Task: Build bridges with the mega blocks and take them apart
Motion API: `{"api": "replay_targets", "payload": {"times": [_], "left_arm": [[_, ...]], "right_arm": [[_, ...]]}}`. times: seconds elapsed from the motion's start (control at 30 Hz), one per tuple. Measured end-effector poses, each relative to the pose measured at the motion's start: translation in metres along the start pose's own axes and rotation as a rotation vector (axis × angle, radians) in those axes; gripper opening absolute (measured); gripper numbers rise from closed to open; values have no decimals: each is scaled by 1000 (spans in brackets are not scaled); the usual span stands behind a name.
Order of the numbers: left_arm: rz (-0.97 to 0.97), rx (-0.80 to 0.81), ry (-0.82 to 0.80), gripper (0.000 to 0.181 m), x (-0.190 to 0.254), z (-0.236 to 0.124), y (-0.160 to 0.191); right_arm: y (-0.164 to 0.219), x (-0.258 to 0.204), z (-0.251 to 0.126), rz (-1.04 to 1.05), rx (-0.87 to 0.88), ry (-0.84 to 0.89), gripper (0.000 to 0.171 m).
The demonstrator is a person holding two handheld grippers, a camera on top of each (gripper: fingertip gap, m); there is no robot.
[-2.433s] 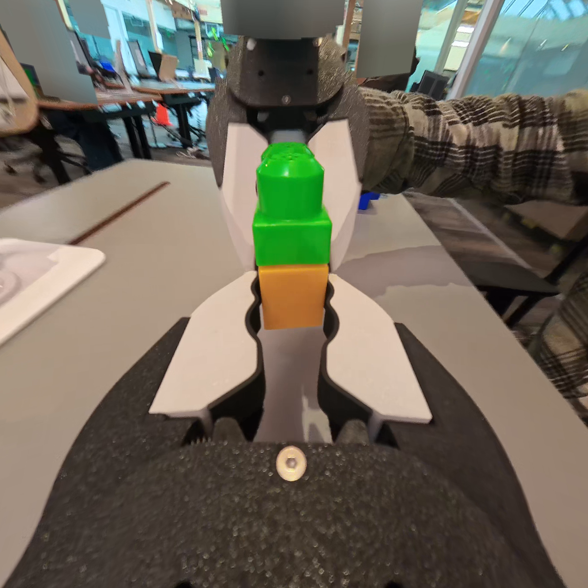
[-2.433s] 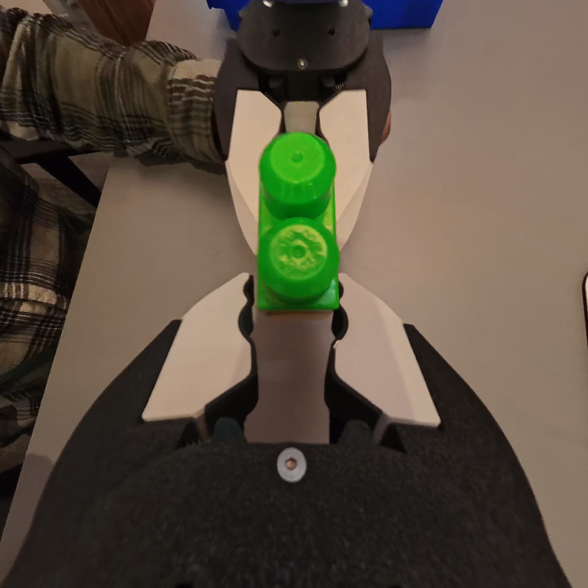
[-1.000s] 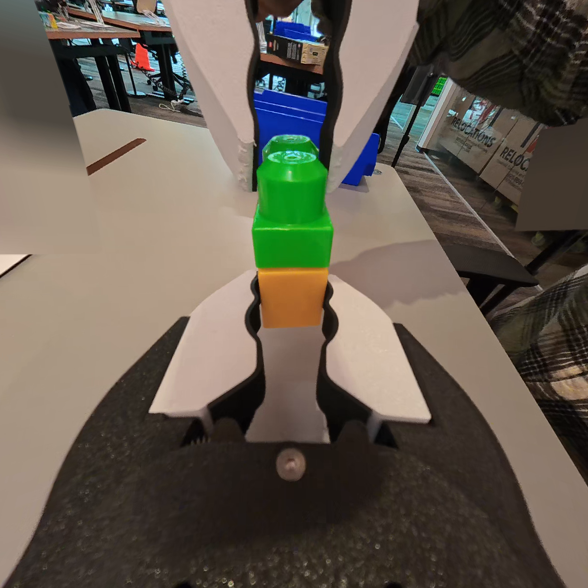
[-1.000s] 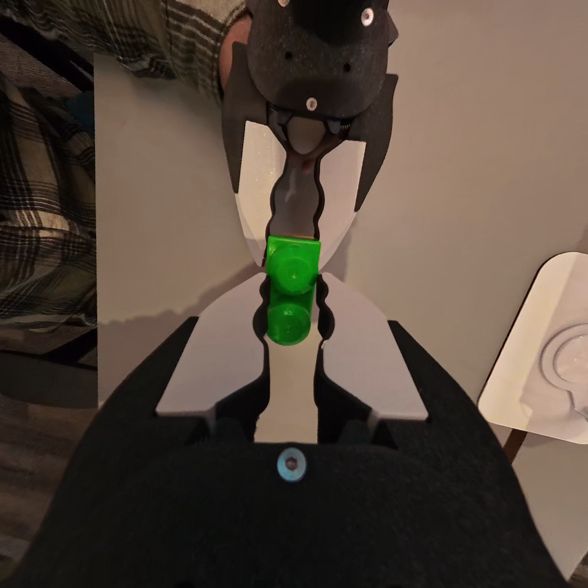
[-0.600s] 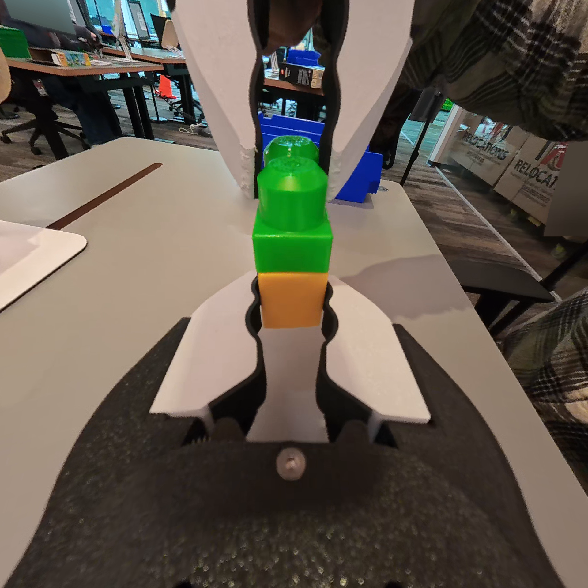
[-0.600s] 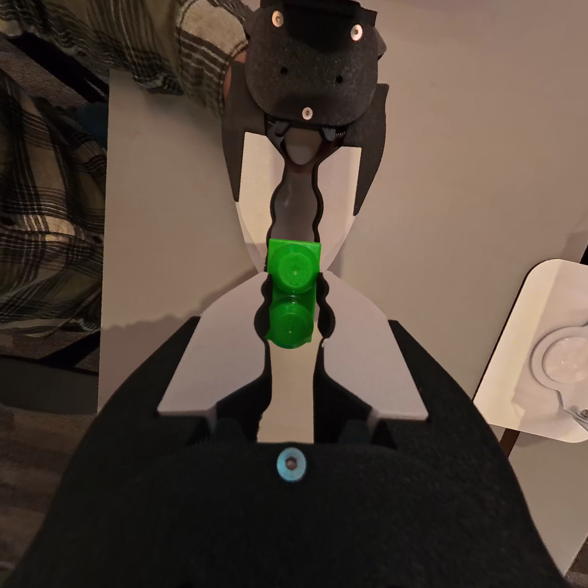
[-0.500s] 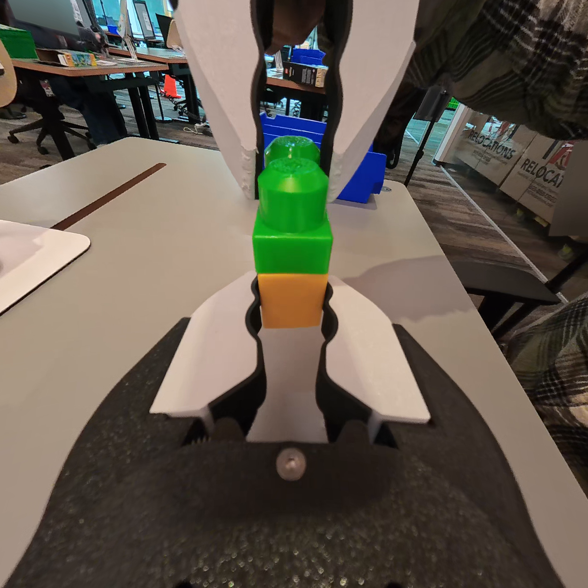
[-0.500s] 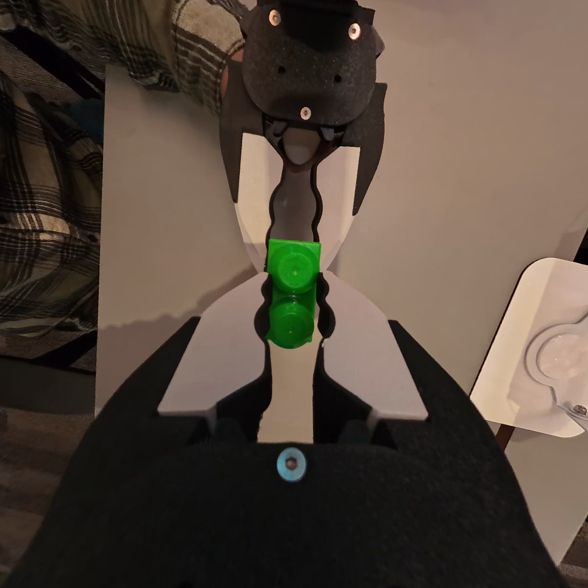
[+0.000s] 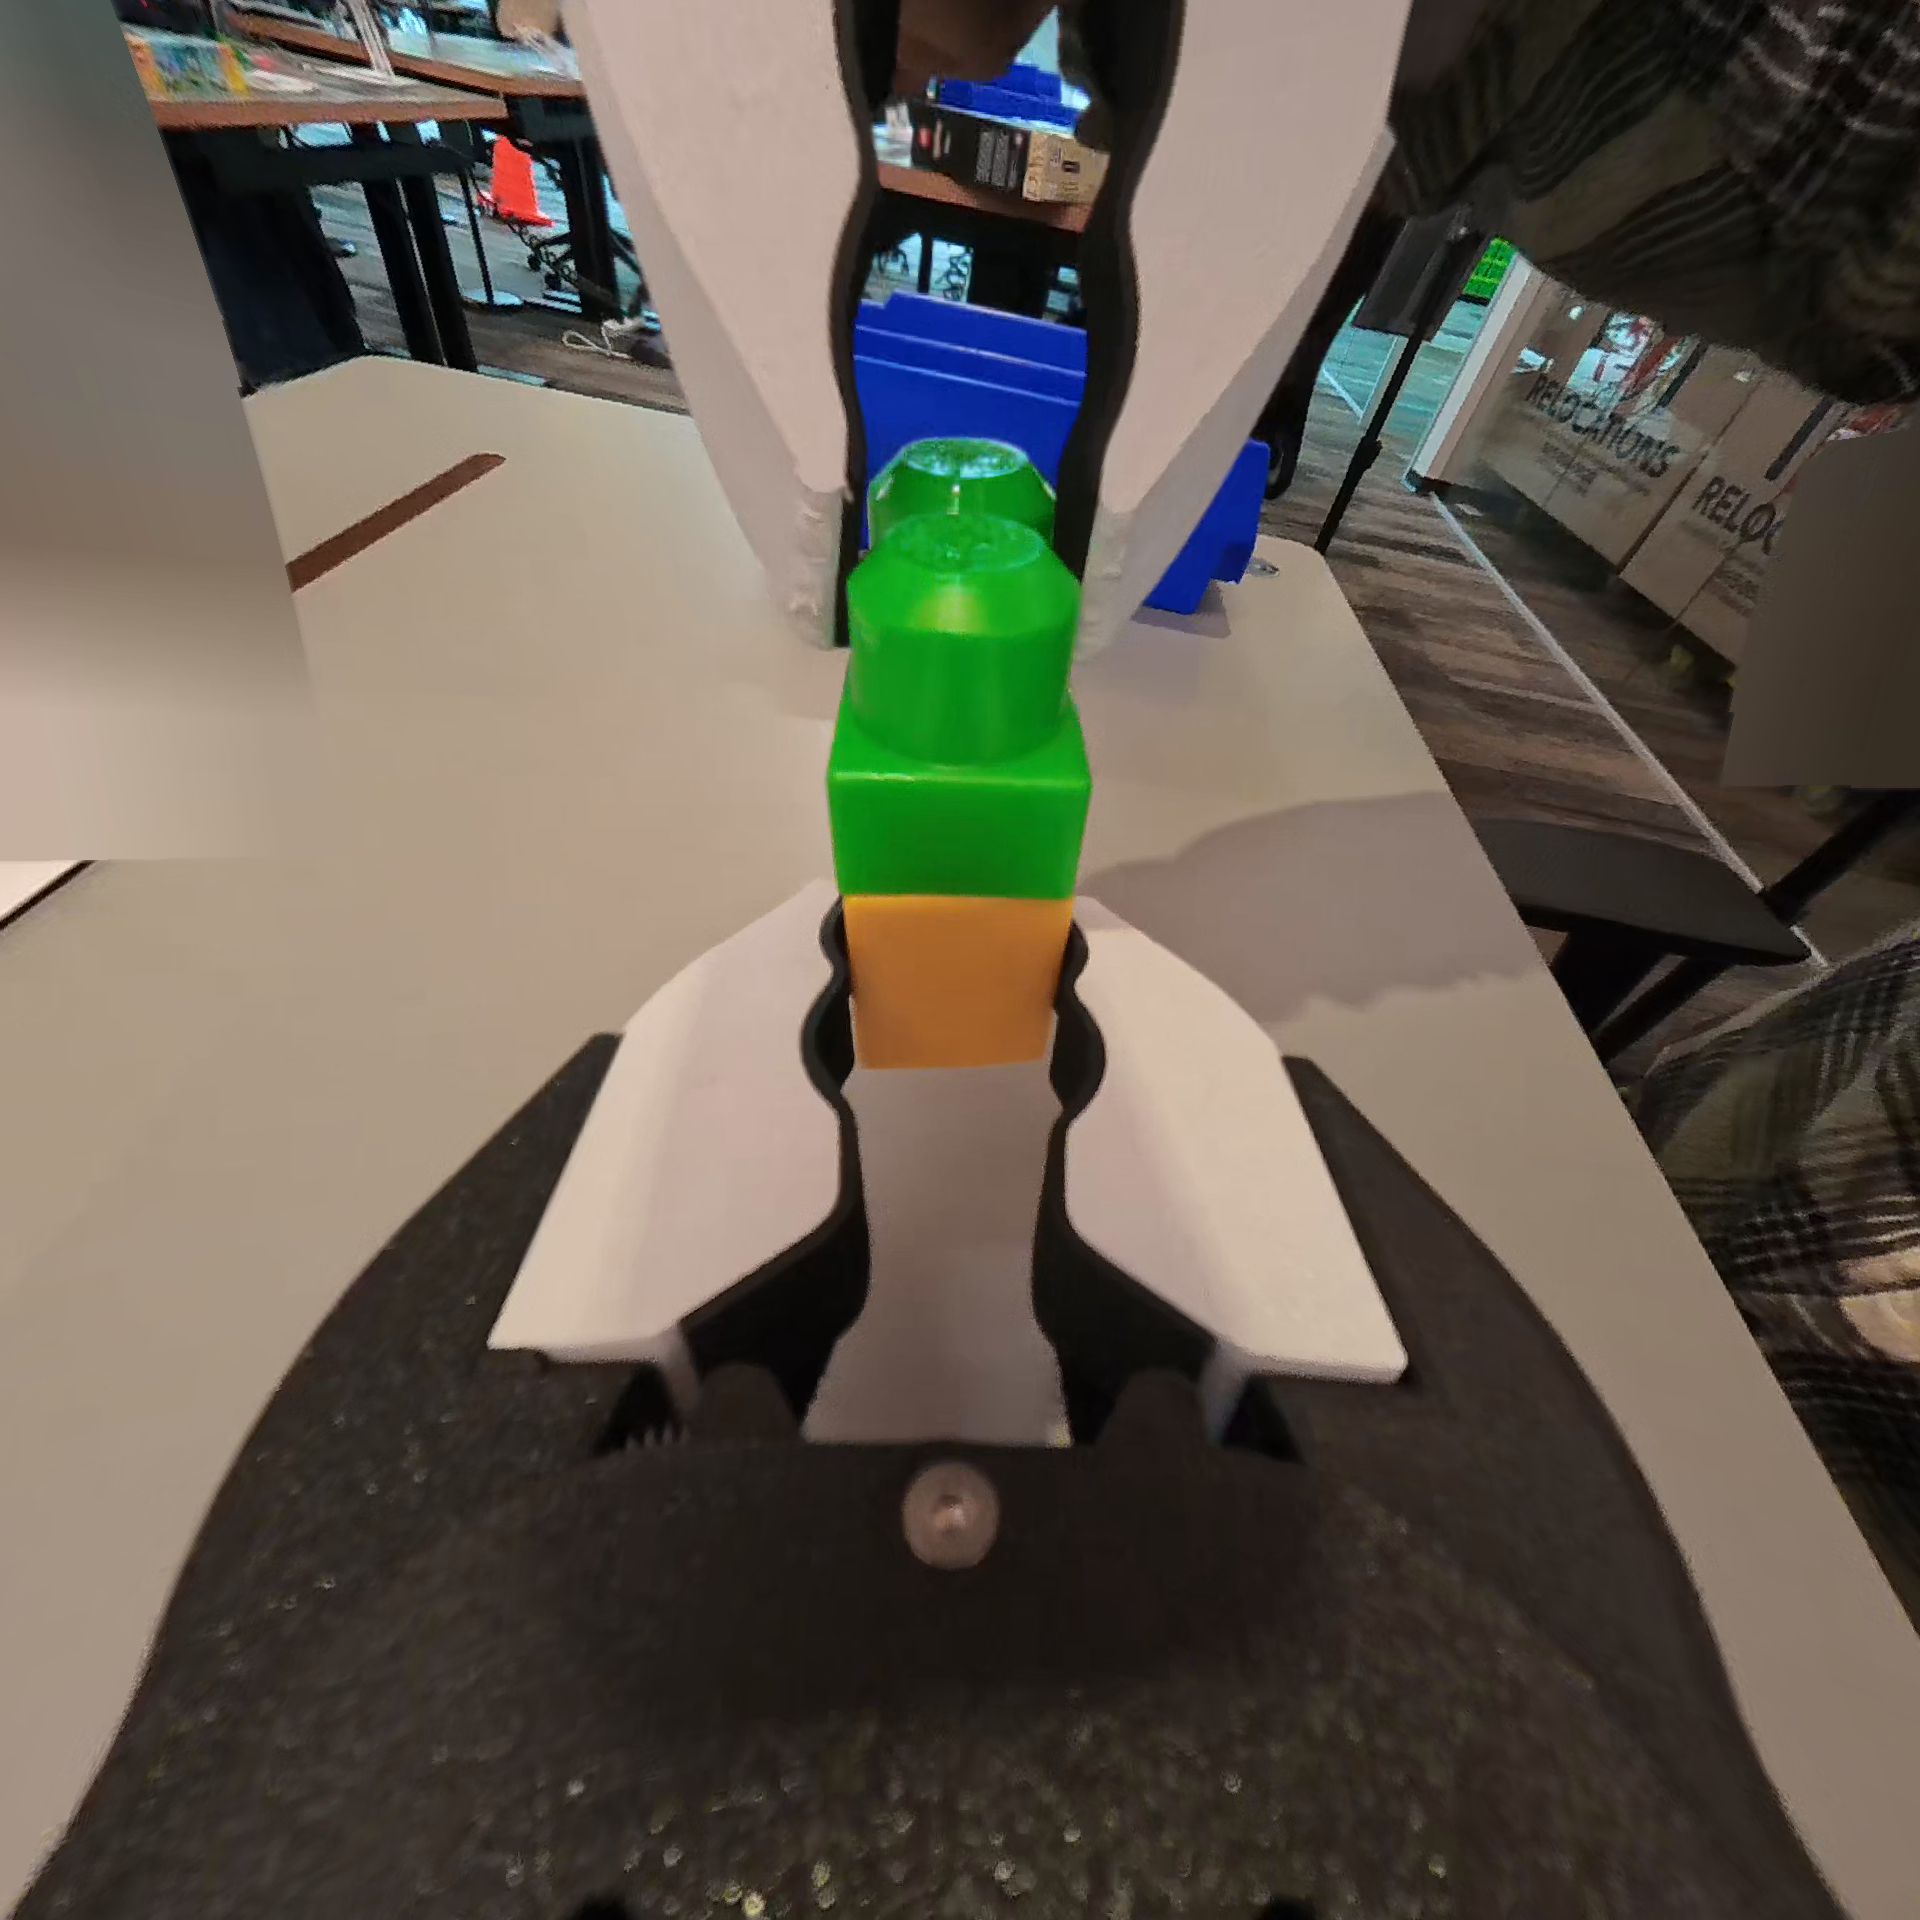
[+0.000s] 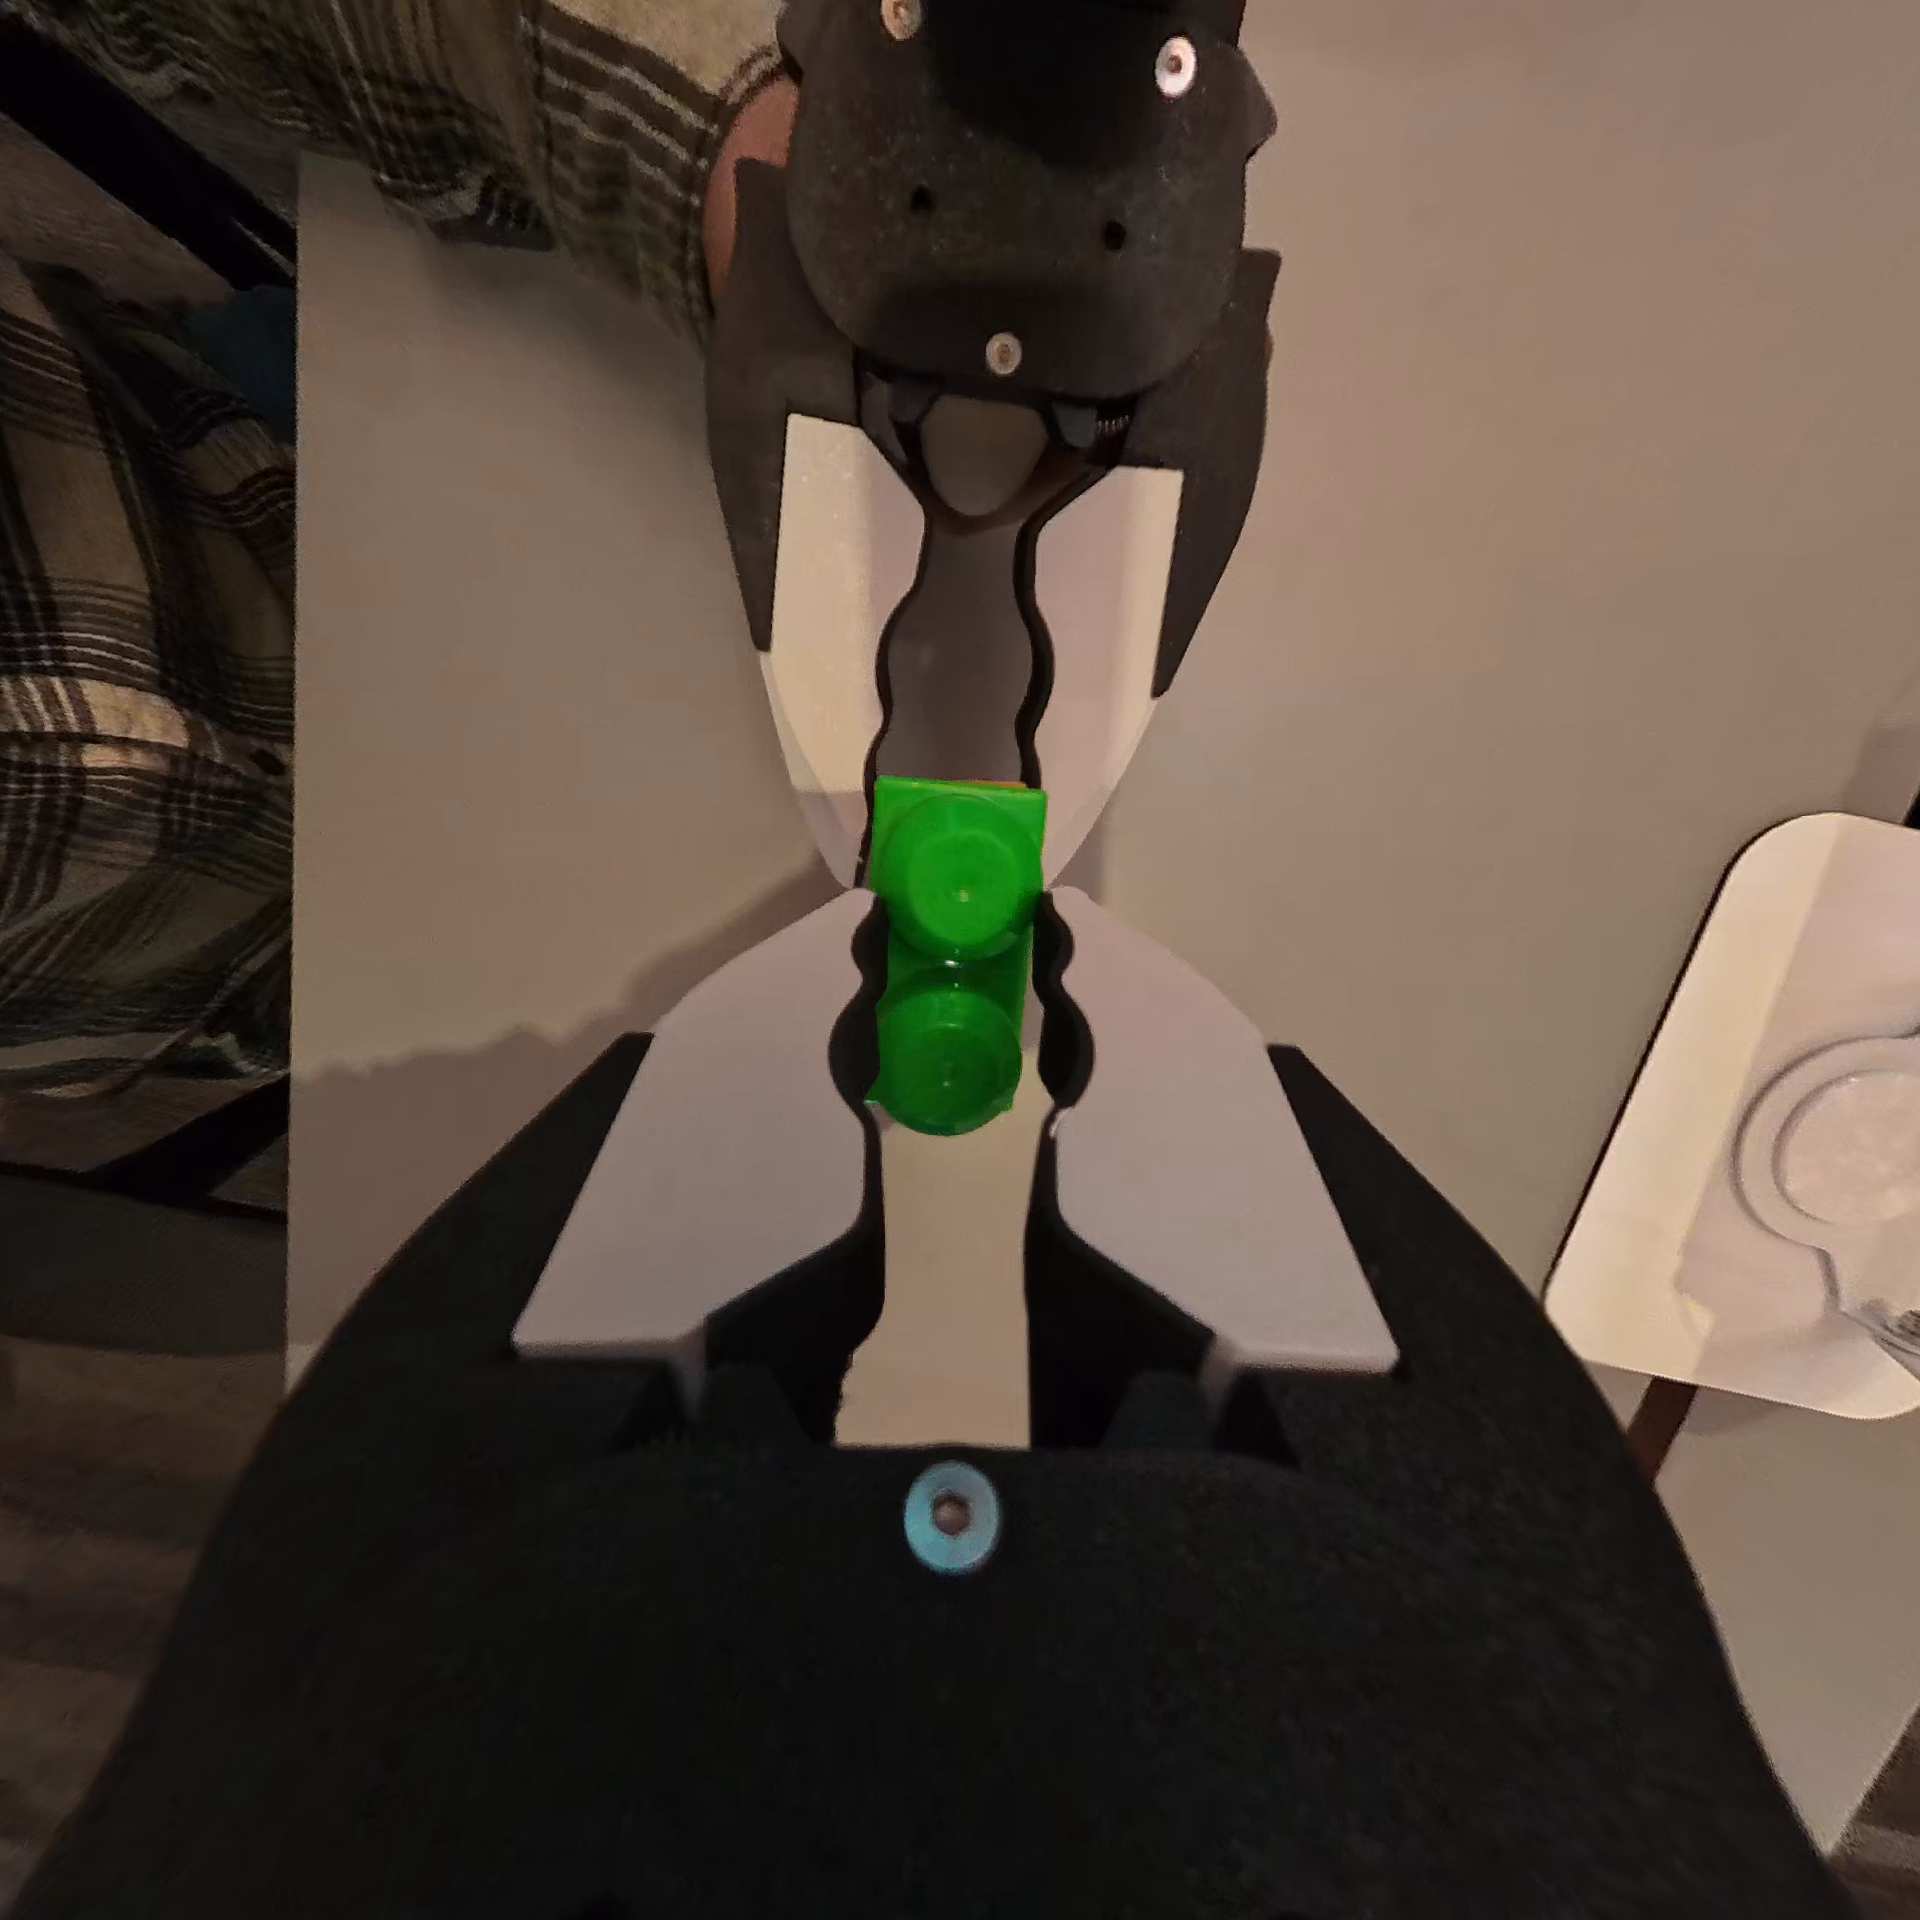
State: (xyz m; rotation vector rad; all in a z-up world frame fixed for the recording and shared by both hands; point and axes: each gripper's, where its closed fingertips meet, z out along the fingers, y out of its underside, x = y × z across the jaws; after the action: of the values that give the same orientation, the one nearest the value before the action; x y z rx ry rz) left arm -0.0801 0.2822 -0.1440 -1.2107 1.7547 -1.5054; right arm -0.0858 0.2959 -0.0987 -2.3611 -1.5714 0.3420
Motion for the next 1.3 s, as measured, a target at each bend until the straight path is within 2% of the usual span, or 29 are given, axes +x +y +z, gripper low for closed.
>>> {"api": "replay_targets", "payload": {"times": [0.07,0.13,0.2,0.37,0.43,0.6,0.8,1.03,1.13,1.3], "left_arm": [[-69,12,77,36,5,-2,-2],[-94,18,81,36,4,-5,-2],[-112,47,90,36,4,-10,-7],[-180,126,119,36,-1,-24,-18],[-217,163,133,36,-3,-30,-22],[-254,199,133,36,-7,-37,-27],[-281,204,131,36,-10,-37,-27],[-281,212,130,36,-11,-39,-28],[-238,221,128,36,-8,-41,-31],[-118,211,108,36,0,-42,-35]], "right_arm": [[-1,2,-2,-19,27,15,28],[-7,4,-9,-49,106,44,33],[-10,8,-16,-63,182,83,42],[0,14,-27,-86,229,201,69],[4,13,-30,-102,257,238,72],[14,17,-27,-146,242,336,83],[14,18,-25,-180,185,371,95],[11,14,-26,-139,190,303,93],[5,10,-25,-48,271,210,91],[-3,10,-27,126,430,61,75]]}}
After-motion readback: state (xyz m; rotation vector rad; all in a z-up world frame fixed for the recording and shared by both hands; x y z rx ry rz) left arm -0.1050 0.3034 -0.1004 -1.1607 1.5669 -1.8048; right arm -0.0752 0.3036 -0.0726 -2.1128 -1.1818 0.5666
